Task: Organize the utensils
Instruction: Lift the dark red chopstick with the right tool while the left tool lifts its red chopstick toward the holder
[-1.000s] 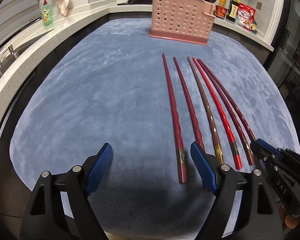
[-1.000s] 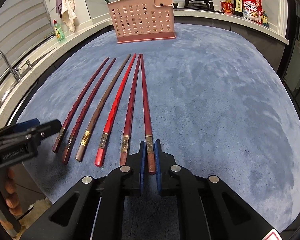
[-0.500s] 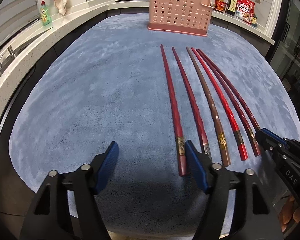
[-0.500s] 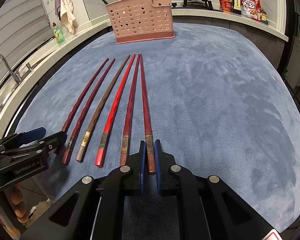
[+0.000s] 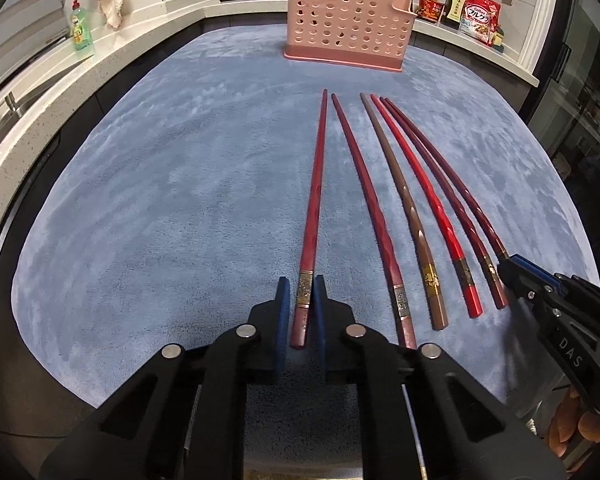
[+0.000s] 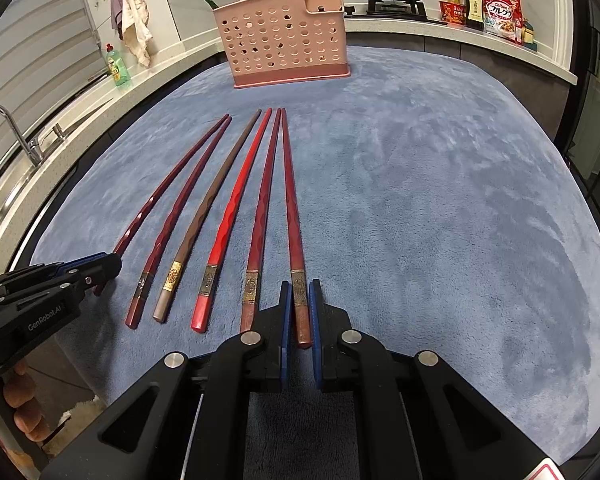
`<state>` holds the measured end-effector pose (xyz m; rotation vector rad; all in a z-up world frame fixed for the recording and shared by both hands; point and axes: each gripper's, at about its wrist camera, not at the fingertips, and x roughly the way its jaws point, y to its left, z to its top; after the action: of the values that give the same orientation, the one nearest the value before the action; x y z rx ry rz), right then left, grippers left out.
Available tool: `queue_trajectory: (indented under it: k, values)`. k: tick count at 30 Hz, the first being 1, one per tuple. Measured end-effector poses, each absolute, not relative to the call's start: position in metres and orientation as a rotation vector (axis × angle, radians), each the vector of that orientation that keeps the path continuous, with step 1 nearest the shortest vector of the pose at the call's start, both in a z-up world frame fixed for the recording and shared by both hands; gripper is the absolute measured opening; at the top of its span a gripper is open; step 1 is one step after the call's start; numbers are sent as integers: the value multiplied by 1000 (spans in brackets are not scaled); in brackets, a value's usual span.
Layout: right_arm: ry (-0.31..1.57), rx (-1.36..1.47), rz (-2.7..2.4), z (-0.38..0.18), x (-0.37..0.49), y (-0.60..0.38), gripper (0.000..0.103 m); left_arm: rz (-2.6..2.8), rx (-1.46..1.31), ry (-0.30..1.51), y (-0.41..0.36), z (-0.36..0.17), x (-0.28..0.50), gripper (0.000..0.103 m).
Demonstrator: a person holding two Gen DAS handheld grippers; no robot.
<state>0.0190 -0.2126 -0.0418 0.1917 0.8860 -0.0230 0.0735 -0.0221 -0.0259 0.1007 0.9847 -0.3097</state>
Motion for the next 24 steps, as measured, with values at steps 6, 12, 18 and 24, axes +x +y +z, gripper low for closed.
queue_trajectory:
  k: [6,12,18,24]
  values:
    - [868,222,-12,-31,15,-215,7,-334,54,1027,-18,-21,78,9]
    - [803,258,-12,-1,12,-224,7,-353,31,1007,-12,0,77,8]
    - [717,279,-11,40,14,-235,7,-373,-8,940,-5,41,78,8]
    - [648,308,-3,76,25,-251,7,-393,-41,870,-3,84,91,7]
